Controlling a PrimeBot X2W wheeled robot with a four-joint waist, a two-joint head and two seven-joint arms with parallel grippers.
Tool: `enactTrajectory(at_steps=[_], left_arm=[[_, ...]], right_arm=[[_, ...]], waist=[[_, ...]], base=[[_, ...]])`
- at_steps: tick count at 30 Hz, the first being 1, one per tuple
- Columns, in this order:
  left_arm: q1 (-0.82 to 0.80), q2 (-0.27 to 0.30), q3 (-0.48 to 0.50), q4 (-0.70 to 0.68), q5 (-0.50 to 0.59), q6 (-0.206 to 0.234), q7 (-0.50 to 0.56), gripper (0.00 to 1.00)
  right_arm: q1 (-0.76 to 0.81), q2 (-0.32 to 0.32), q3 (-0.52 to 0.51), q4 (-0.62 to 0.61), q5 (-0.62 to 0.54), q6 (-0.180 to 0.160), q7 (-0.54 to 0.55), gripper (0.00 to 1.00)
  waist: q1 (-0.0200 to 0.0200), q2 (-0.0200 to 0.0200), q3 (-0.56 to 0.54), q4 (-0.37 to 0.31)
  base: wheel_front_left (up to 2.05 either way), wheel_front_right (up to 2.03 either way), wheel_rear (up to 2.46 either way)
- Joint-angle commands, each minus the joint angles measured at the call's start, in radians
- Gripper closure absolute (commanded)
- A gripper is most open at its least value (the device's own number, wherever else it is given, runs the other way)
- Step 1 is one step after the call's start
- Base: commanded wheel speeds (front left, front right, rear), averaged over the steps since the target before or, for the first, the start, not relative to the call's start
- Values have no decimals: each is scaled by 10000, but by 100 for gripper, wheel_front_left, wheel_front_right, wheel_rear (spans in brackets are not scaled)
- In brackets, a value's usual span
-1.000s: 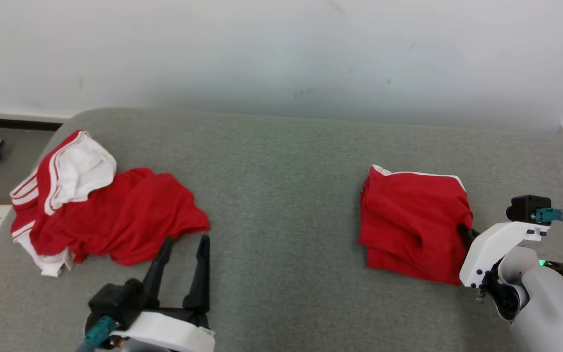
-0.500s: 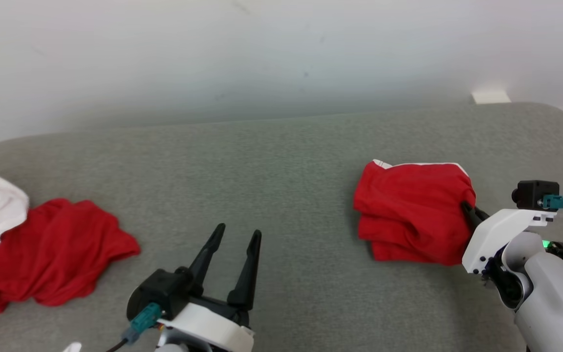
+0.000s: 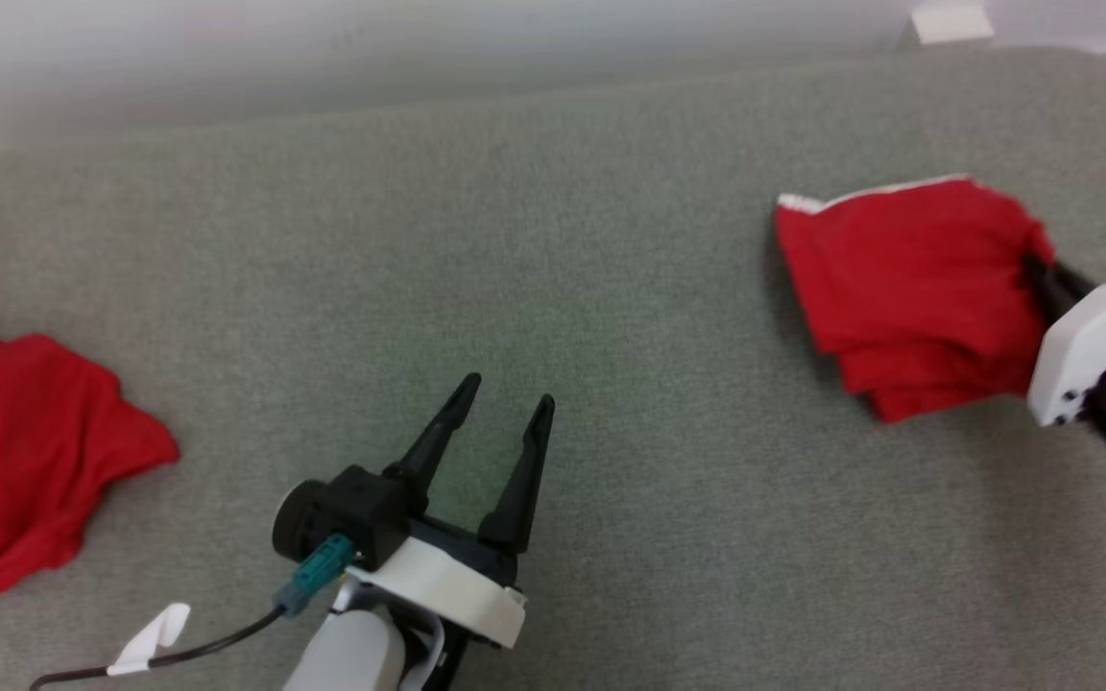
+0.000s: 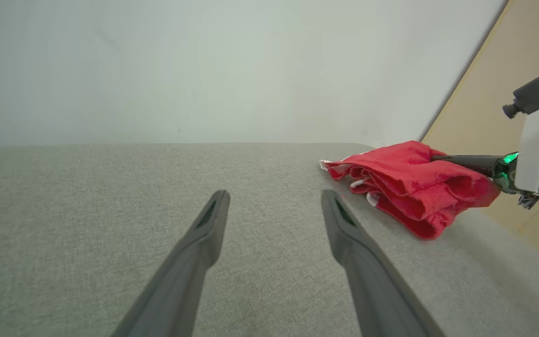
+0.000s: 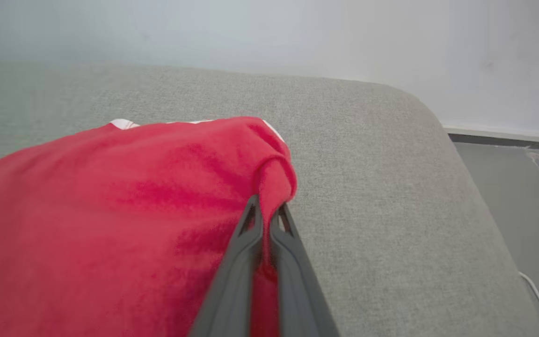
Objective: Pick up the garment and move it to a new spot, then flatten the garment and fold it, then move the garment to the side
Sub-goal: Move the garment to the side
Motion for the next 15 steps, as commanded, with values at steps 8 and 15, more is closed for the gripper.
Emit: enactTrajectory(at_steps=[8, 15], left_arm=[[-506, 108, 217, -55, 469, -147, 2, 0], [-642, 104, 266, -49, 587, -180, 13, 0]], right_arm=[[-1251, -2004, 814, 582, -499, -11, 37, 100], [-1858, -3024, 1075, 1829, -1062, -11, -286, 100]], waist=[[-1, -1, 1521, 216], [-1, -1, 1970, 338]], base=[[0, 0, 0], [0, 0, 0]])
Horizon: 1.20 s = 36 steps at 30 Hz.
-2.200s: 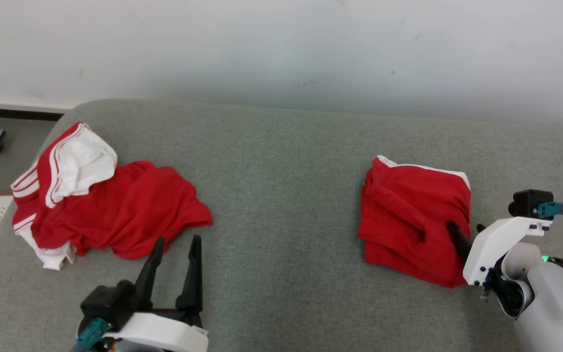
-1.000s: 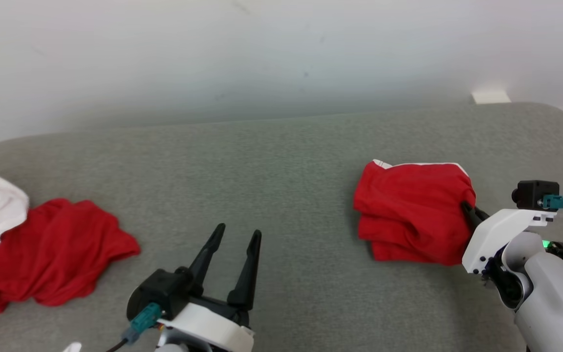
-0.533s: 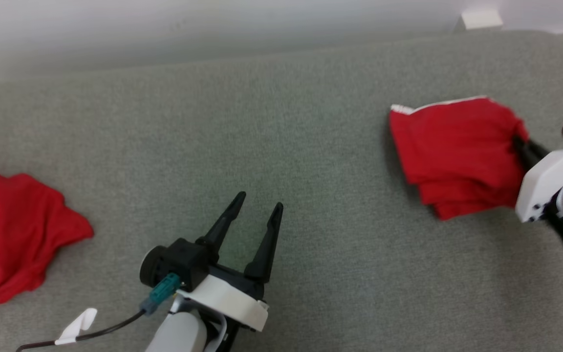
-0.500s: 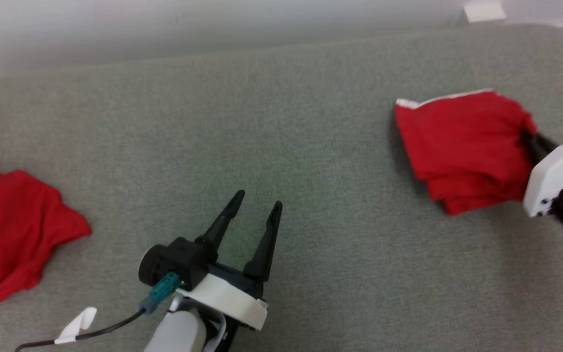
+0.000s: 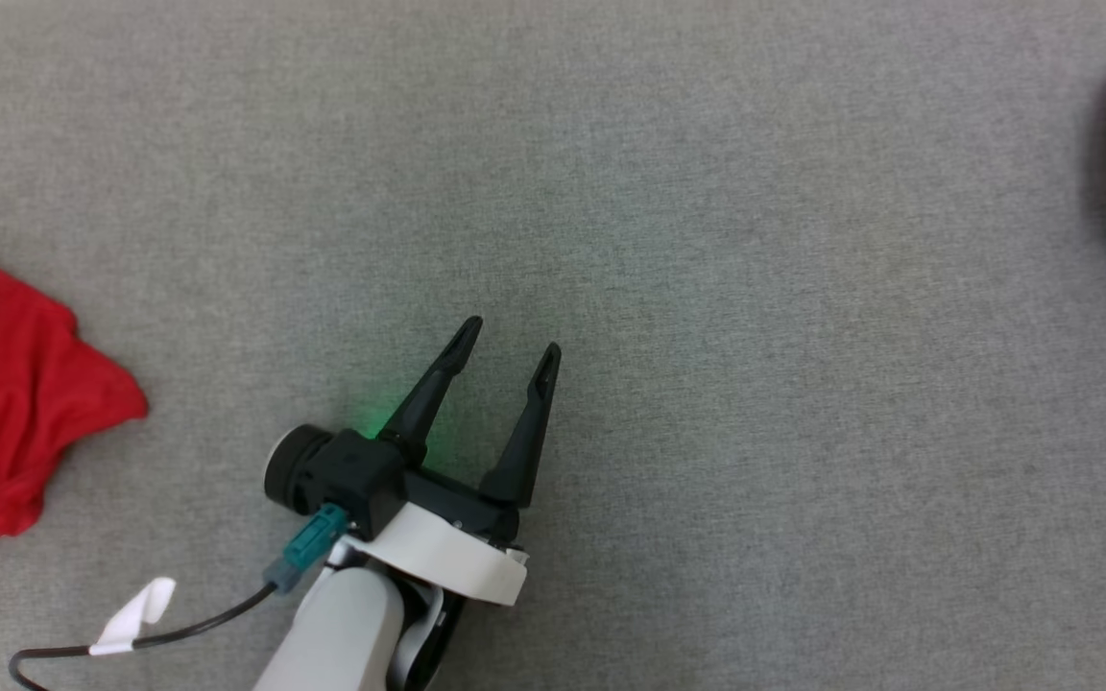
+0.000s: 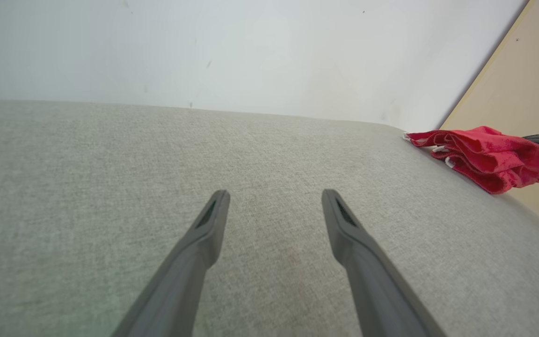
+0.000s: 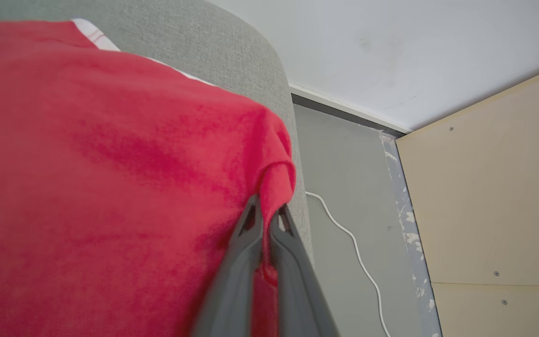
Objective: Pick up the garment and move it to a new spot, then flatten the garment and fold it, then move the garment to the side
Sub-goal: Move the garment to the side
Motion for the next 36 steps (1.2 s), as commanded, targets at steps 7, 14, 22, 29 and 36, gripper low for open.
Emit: enactTrajectory(at_steps=[7, 14, 22, 29, 36], left_arm=[[61, 82, 113, 274, 34, -46, 26, 0], [425, 60, 287, 286, -167, -67, 17, 0], [1253, 43, 995, 179, -566, 89, 17, 0], [1942, 40, 1896, 40, -385, 185, 17, 0], [2693, 41, 2577, -140, -465, 318, 17, 0]], right_arm=[[-243, 388, -344, 1138, -24, -24, -582, 0], [-525, 646, -611, 1358, -322, -24, -1627, 0], [222, 1468, -1001, 16, 164, -24, -2765, 0], [2437, 1237, -1914, -3608, 876, -24, -2832, 0], [6237, 2157, -4210, -7099, -8, -25, -2819, 0]], waist=[[-1, 0, -165, 69], [-1, 0, -1201, 108], [-1, 0, -3219, 417], [-1, 0, -4572, 726], [-1, 0, -5130, 894]], base=[[0, 0, 0], [0, 0, 0], [0, 0, 0], [0, 0, 0], [0, 0, 0]])
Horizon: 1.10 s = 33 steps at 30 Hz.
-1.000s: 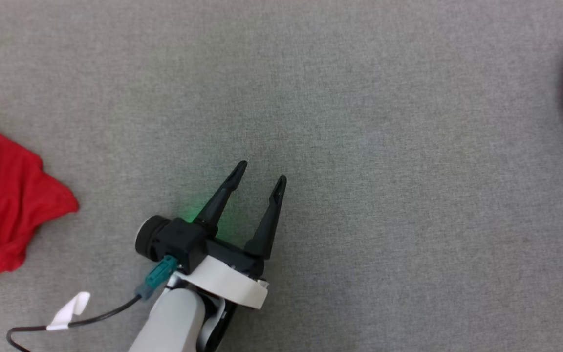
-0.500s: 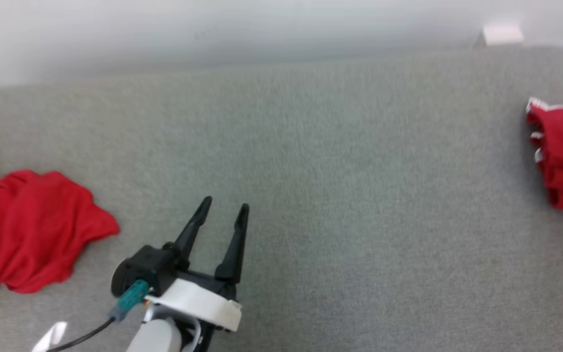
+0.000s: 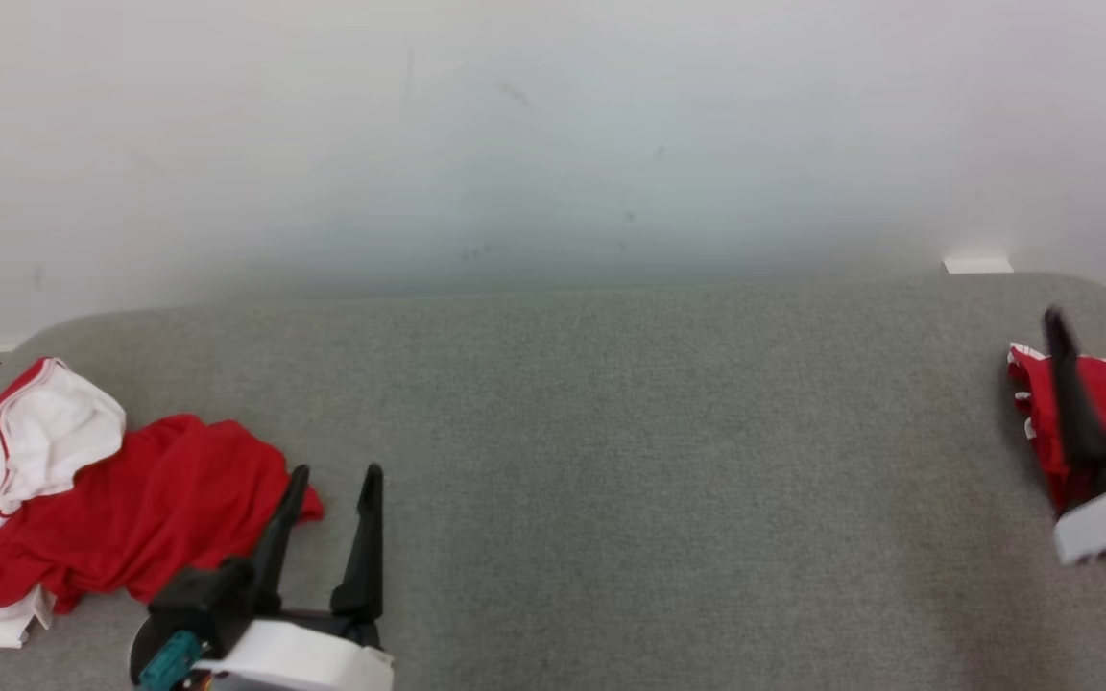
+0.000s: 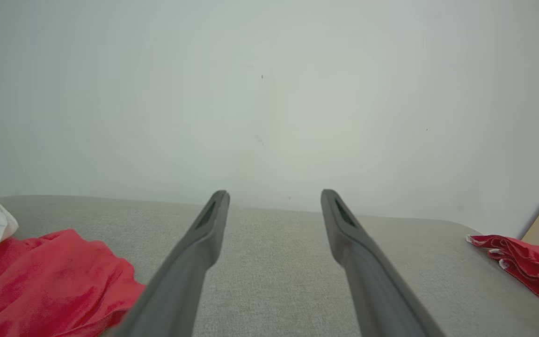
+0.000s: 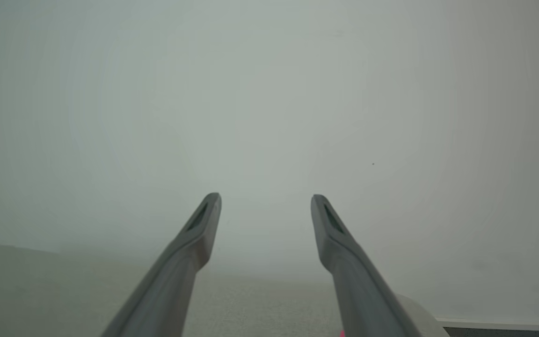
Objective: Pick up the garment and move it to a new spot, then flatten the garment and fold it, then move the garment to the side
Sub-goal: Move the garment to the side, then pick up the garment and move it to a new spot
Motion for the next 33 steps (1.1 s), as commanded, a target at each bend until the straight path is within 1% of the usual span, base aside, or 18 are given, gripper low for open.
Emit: enactTrajectory(at_steps=[1, 5, 7, 8, 11, 13, 15, 20, 31, 33], left_arm=[[239, 43, 84, -61, -81, 56, 4, 0], [705, 39, 216, -236, -339, 265, 2, 0], [927, 40, 197, -249, -447, 334, 4, 0], [1021, 37, 155, -289, -456, 381, 2, 0], [1282, 40, 40, -364, -511, 510, 2, 0], [1414, 42, 3, -385, -486, 605, 2, 0], [1475, 42, -24, -371, -414, 652, 2, 0], [1459, 41, -144, -246, -312, 682, 2, 0], [1214, 41, -216, -177, -260, 643, 2, 0], [1180, 41, -253, -164, -259, 597, 2, 0]], right_arm=[[651, 255, -284, -395, -159, -25, 13, 0], [2602, 1290, -1110, -1743, -865, -25, 14, 0], [3275, 1565, -1257, -2471, -1529, -23, 9, 0], [3606, 1856, -1419, -2720, -1614, -26, 10, 0], [4436, 2428, -1898, -3217, -2171, -26, 13, 0], [4802, 2866, -2164, -3302, -2362, -25, 13, 0], [5049, 3135, -2321, -3217, -2567, -25, 13, 0], [5218, 3438, -2198, -3062, -2824, -25, 12, 0], [4998, 3527, -2058, -2970, -2900, -25, 12, 0], [4996, 3537, -2087, -2955, -2885, -25, 12, 0]], waist=[[2, 0, -158, 101], [2, 0, -236, 114], [2, 0, -242, 115], [2, 0, -256, 102], [2, 0, -250, 114], [2, 0, -216, 136], [2, 0, -178, 147], [2, 0, -106, 170], [2, 0, -114, 147], [2, 0, -113, 248]], base=[[0, 0, 0], [0, 0, 0], [0, 0, 0], [0, 0, 0], [0, 0, 0], [0, 0, 0], [0, 0, 0], [0, 0, 0], [0, 0, 0], [0, 0, 0]])
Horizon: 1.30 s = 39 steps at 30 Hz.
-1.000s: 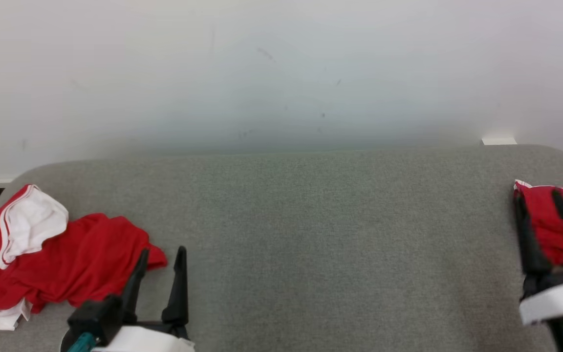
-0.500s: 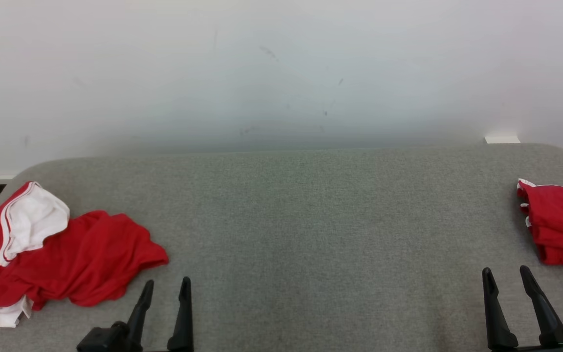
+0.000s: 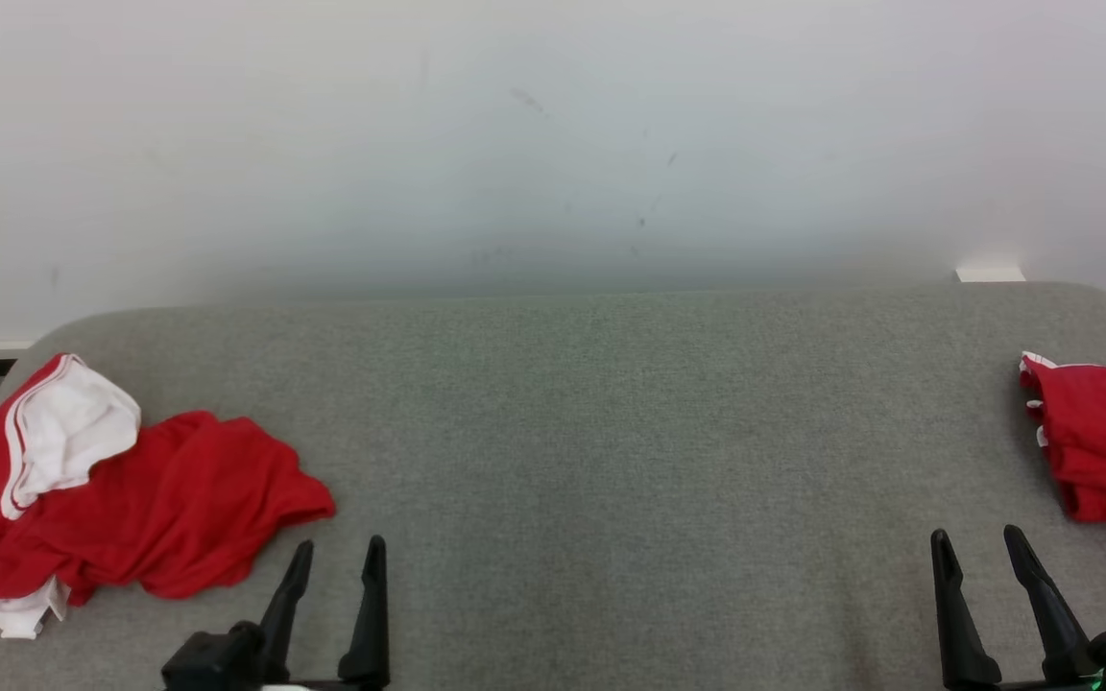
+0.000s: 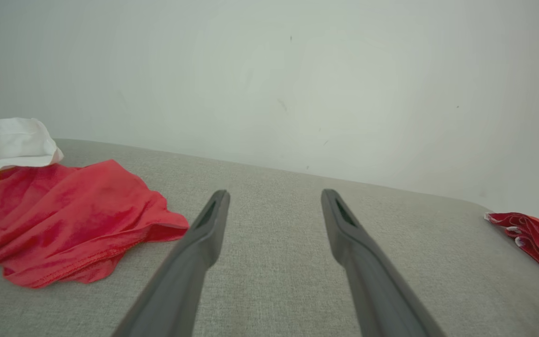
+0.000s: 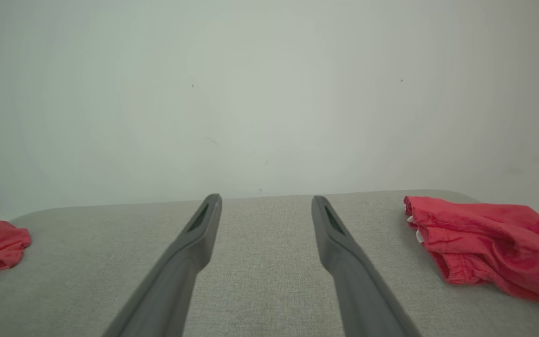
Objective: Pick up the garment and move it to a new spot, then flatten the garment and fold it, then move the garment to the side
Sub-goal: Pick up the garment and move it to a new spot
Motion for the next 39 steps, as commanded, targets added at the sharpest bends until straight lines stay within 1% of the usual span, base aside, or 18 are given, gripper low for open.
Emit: enactTrajectory(at_steps=[1, 4, 8, 14, 17, 18, 22, 25, 28, 32, 35, 39], left_arm=[[-112, 44, 0, 29, 72, -49, 2, 0], [-220, 43, 28, 80, 144, -31, 2, 0], [-301, 40, 155, 158, 259, -17, 2, 0], [-355, 40, 455, 350, 356, -30, 3, 0], [-375, 39, 577, 415, 333, 38, 3, 0], [-375, 39, 577, 415, 333, 38, 3, 0], [-357, 39, 655, 488, 271, 94, 3, 0], [-308, 41, 718, 494, 271, 146, 3, 0], [-371, 39, 743, 503, 268, 132, 3, 0], [-636, 39, 828, 552, 163, 106, 3, 0], [-1058, 52, 958, 673, 346, 13, 3, 0], [-1971, 339, 1110, 1229, 399, -63, 74, 0]], right_arm=[[-83, -12, 1, 11, -34, -25, 14, 0], [-70, -2, 116, 27, 18, -25, 14, 0], [-136, 40, 380, 78, 44, -25, 14, 0], [-211, 107, 758, 208, 124, -25, 14, 0], [-273, 111, 995, 272, 109, -25, 14, 0], [-273, 111, 995, 272, 109, -25, 14, 0], [-382, 96, 1298, 335, 135, -25, 14, 0], [-425, 105, 1471, 383, 176, -25, 14, 0], [-468, 133, 1502, 395, 181, -25, 14, 0], [-546, 158, 1570, 403, 171, -25, 14, 0], [-648, 139, 1671, 360, 125, -25, 12, 0], [-828, 84, 1724, 216, 89, -25, 14, 0]], waist=[[1, 0, 6, 155], [1, 0, 26, 547], [1, 0, 53, 1278], [1, 0, 51, 2614], [1, 0, 38, 3310], [1, 0, 38, 3310], [1, 0, 34, 4106], [1, 0, 30, 4497], [1, 0, 48, 4747], [1, 0, 104, 4845], [1, 0, 254, 4762], [1, 0, 482, 4395]], base=[[0, 0, 0], [0, 0, 0], [0, 0, 0], [0, 0, 0], [0, 0, 0], [0, 0, 0], [0, 0, 0], [0, 0, 0], [0, 0, 0], [0, 0, 0], [0, 0, 0], [0, 0, 0]])
